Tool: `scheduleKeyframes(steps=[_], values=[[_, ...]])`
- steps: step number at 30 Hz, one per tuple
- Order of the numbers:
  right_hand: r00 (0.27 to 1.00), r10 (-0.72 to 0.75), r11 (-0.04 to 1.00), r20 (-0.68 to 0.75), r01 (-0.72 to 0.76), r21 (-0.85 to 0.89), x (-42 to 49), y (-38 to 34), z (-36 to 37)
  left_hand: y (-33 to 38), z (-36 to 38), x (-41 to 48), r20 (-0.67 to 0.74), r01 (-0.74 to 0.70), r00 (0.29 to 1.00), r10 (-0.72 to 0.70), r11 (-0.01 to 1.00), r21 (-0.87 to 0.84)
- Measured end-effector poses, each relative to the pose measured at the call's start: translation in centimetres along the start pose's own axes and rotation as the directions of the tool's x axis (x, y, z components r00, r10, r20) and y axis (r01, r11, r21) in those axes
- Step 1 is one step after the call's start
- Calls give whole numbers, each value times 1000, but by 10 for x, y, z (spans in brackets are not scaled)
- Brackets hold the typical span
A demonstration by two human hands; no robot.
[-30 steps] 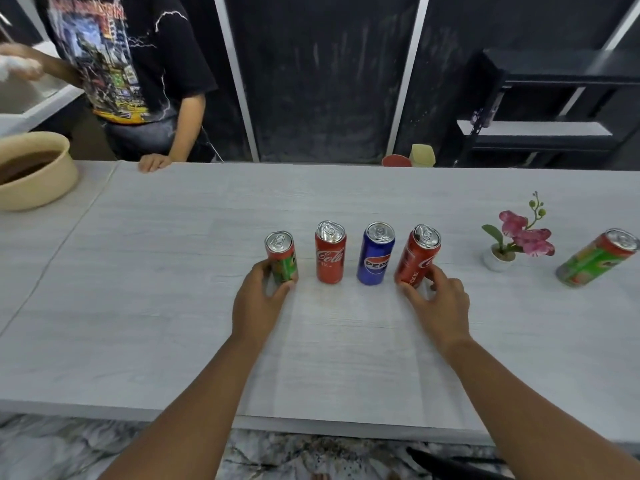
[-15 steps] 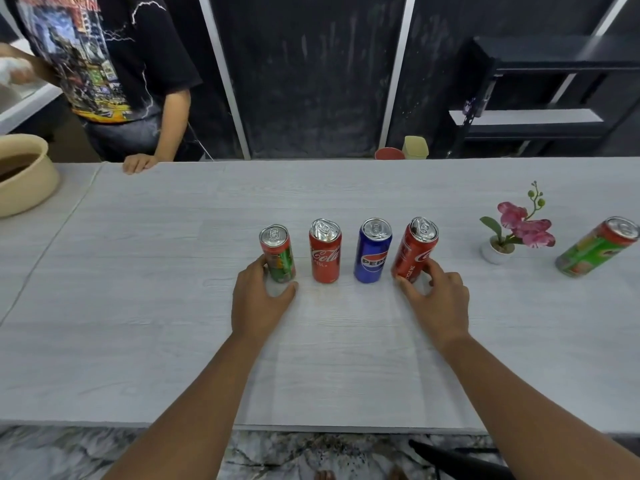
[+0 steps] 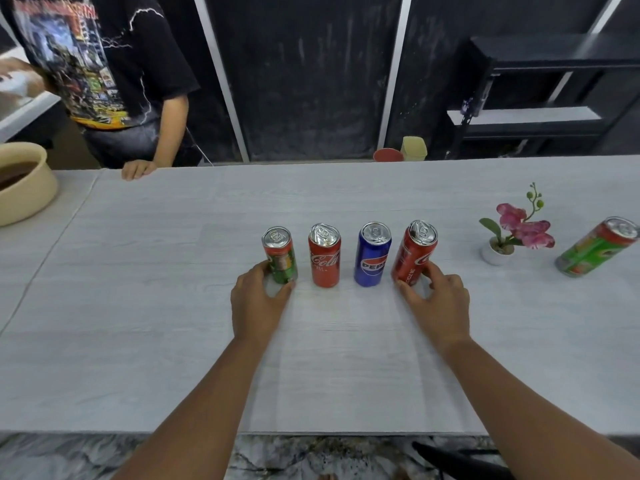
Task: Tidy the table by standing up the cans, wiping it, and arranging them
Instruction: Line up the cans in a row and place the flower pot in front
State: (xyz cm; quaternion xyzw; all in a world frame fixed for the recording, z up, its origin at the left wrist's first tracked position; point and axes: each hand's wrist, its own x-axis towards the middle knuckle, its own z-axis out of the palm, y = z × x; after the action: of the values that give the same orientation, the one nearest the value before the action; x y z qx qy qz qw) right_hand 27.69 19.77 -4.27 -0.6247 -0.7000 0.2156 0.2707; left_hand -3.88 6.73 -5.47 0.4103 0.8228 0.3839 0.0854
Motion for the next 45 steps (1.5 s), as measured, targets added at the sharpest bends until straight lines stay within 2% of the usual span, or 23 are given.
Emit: scheduleKeyframes(steps=[14,30,34,36,38,41,45], values=[[998,64,997,23,-65,43,-1,0,-2,2,1,-5,-22,30,999,-31,998,-52],[1000,8,1000,-4,-8,-10,1,5,0,9,0,-12,4,39,999,-39,999,30],[1000,-21,1000,13,21,1,-2,5,-2,15,-1,-37,-51,80,996,-75,992,93],[999,-38,999,25,38,-9,-8,8,-6,18,1,-62,-78,34,997,-21,986,161],[999,-29,1000,26,29,9,-18,13,-13,19,4,-87,-57,-74,994,88,973,219],[999,-37,997,6,36,63,-43,27,-27,27,11,-109,50,-225,974,220,948,226],[997,-60,996,-45,63,62,-68,52,-49,63,40,-126,190,-414,904,383,895,167]])
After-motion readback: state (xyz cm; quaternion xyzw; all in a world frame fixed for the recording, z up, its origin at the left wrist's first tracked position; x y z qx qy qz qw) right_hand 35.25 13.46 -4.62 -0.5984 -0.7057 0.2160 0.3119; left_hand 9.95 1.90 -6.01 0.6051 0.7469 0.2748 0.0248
